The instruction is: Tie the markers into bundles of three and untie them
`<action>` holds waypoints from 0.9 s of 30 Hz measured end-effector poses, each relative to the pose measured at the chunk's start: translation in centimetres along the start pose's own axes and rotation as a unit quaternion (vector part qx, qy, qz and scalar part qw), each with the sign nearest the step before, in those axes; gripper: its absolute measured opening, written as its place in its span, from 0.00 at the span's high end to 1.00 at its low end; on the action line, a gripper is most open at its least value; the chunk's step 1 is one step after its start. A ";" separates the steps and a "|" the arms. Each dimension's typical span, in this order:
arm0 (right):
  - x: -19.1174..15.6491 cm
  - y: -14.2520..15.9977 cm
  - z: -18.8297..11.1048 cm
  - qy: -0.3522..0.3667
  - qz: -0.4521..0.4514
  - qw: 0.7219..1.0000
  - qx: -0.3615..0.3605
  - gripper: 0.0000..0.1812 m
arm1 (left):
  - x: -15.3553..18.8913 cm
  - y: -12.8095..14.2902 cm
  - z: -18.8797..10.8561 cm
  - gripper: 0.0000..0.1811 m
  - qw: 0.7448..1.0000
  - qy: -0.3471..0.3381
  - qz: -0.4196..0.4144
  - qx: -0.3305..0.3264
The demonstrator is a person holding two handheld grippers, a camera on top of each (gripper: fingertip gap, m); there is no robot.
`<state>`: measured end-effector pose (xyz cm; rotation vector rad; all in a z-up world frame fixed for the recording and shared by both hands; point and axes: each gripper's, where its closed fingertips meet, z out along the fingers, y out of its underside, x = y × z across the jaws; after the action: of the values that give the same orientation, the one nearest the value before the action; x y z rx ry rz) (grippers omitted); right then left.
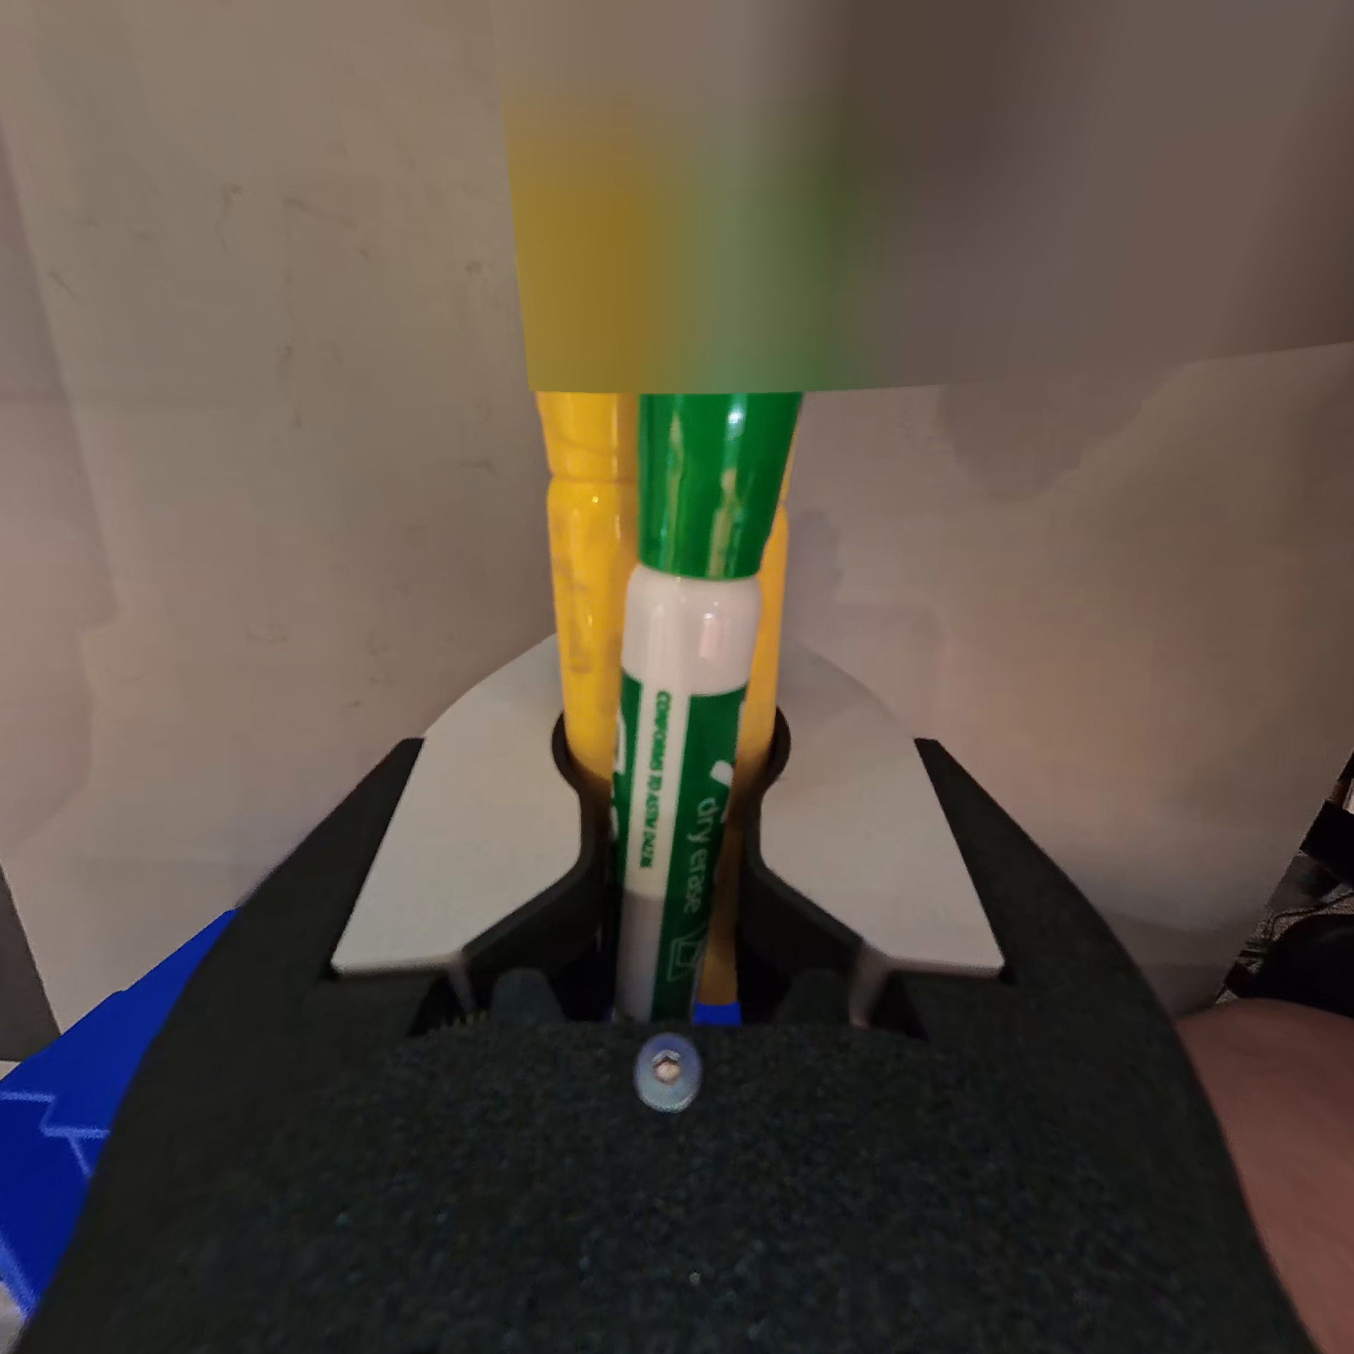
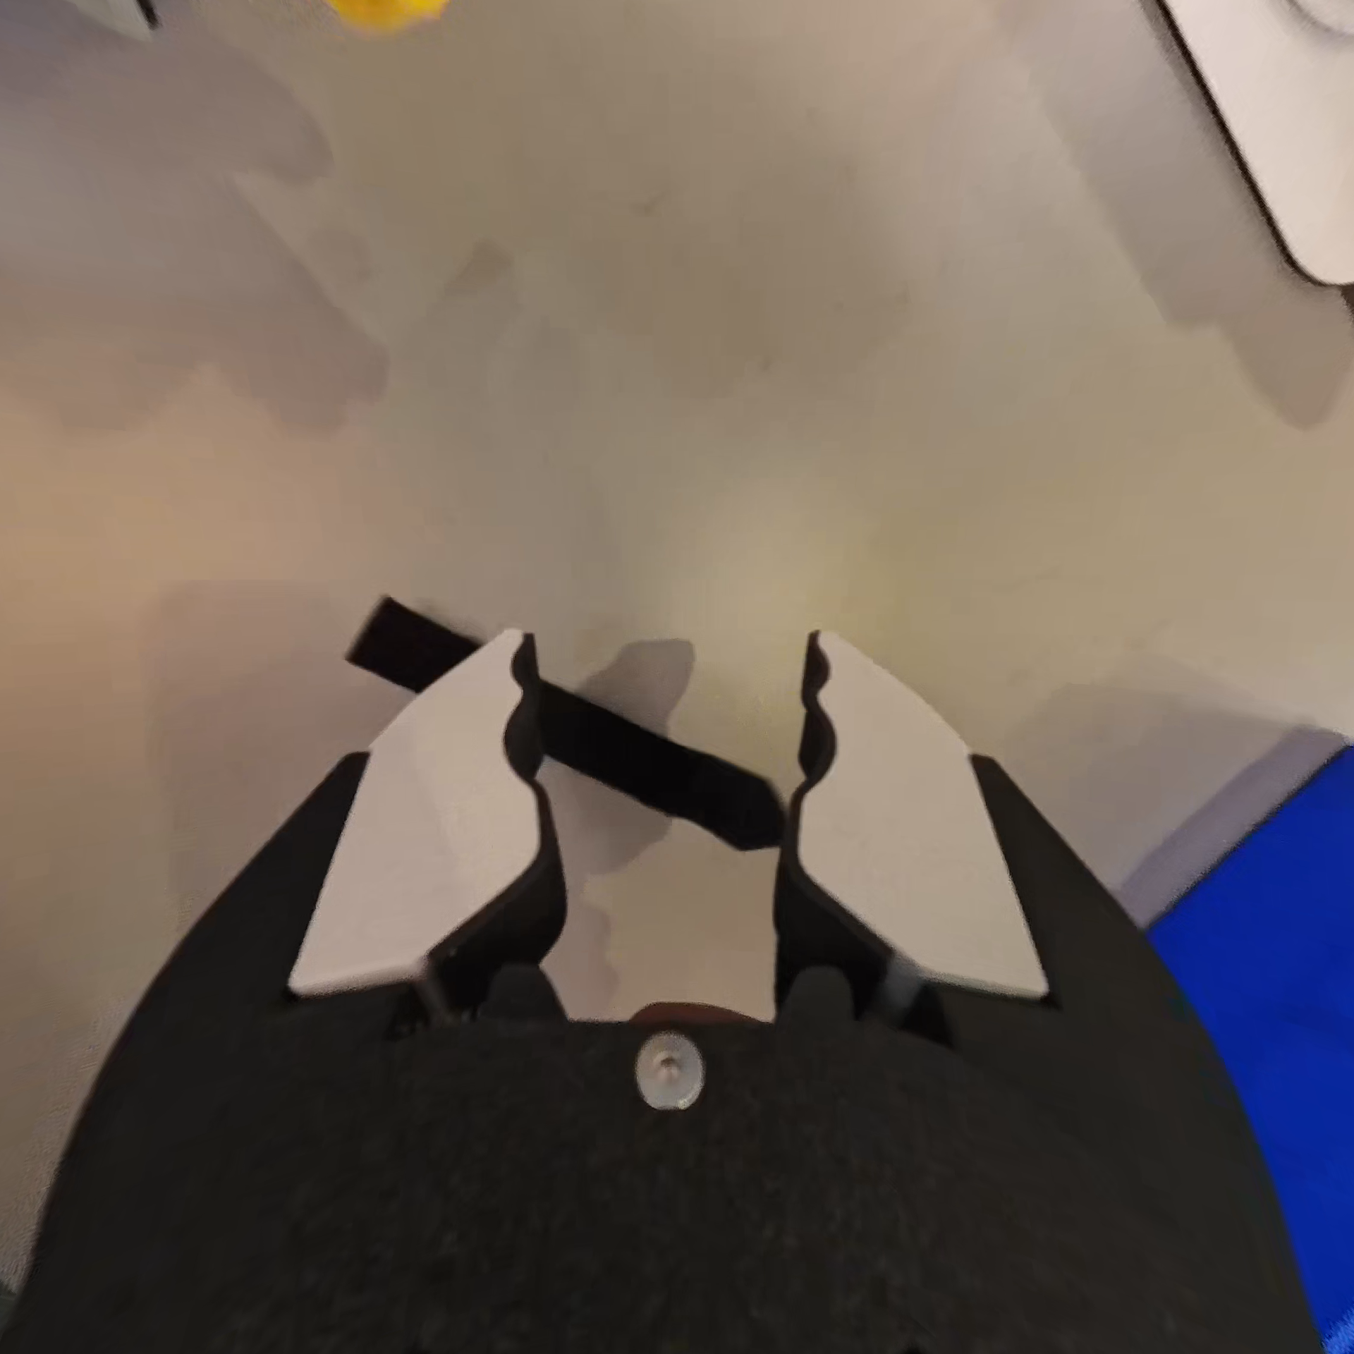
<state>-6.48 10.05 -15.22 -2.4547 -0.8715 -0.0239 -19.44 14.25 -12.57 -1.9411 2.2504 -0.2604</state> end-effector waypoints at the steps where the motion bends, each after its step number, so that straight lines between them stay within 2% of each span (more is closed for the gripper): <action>1: 0.2 0.5 -0.1 0.002 -0.006 1.000 -0.009 0.60 | 0.1 0.1 0.0 0.77 1.000 0.002 -0.001 0.000; 6: -2.2 2.8 -0.8 -0.103 0.099 0.989 -0.040 0.53 | 0.6 0.8 0.2 0.77 1.000 0.006 -0.005 0.010; 7: -2.7 2.4 -1.3 -0.114 0.074 0.991 -0.019 0.55 | 0.6 0.8 0.2 0.77 1.000 0.004 -0.004 0.015; 10: -3.2 3.3 -2.3 -0.079 -0.122 0.989 -0.004 0.56 | 1.2 0.8 0.6 0.77 1.000 0.011 0.007 0.025; 12: -2.0 4.7 -2.1 -0.021 -0.171 0.985 -0.011 0.59 | 1.4 1.0 0.8 0.77 1.000 0.007 0.014 0.018; 13: -1.5 5.3 -1.7 -0.009 -0.151 0.988 -0.021 0.60 | 1.5 1.0 0.8 0.77 1.000 0.007 0.014 0.019; 14: -1.9 5.7 -1.4 -0.022 -0.106 0.994 -0.023 0.55 | 1.6 0.9 0.8 0.77 1.000 0.006 0.015 0.022; 15: -2.6 5.6 -1.2 -0.045 -0.052 0.998 -0.009 0.50 | 1.8 0.8 0.8 0.77 0.999 0.005 0.017 0.027; 16: -2.6 5.3 -1.2 -0.040 0.007 0.999 0.014 0.49 | 1.9 0.6 0.7 0.77 0.999 0.006 0.019 0.030; 17: -2.2 5.0 -1.5 -0.022 0.077 0.996 0.047 0.50 | 2.0 0.5 0.6 0.77 0.999 0.006 0.021 0.033; 18: -2.7 4.2 -1.9 -0.037 0.137 0.985 0.096 0.45 | 2.0 0.3 0.5 0.77 0.999 0.005 0.021 0.037; 19: -3.1 3.7 -2.3 -0.040 0.190 0.971 0.139 0.36 | 2.0 0.2 0.4 0.77 0.999 0.001 0.022 0.040; 20: -3.2 3.6 -2.4 -0.019 0.226 0.961 0.160 0.36 | 2.1 0.0 0.3 0.77 0.999 -0.001 0.025 0.043; 22: -2.6 5.0 -2.2 0.074 0.252 0.954 0.148 0.30 | 2.4 -0.1 0.4 0.77 0.999 0.001 0.031 0.044; 23: -2.6 5.6 -1.9 0.098 0.252 0.953 0.138 0.30 | 2.5 -0.2 0.5 0.77 0.999 0.001 0.034 0.042; 25: -3.1 6.1 -1.0 0.090 0.282 0.947 0.126 0.27 | 2.7 -0.2 0.6 0.77 0.998 0.000 0.038 0.040; 27: -3.5 5.9 -0.1 0.046 0.326 0.937 0.120 0.25 | 3.0 -0.4 0.6 0.77 0.998 0.003 0.044 0.040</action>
<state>-5.72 4.12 -18.62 -2.3653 0.0125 0.1929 -19.34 11.16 -13.10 -1.7997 2.2848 -0.3417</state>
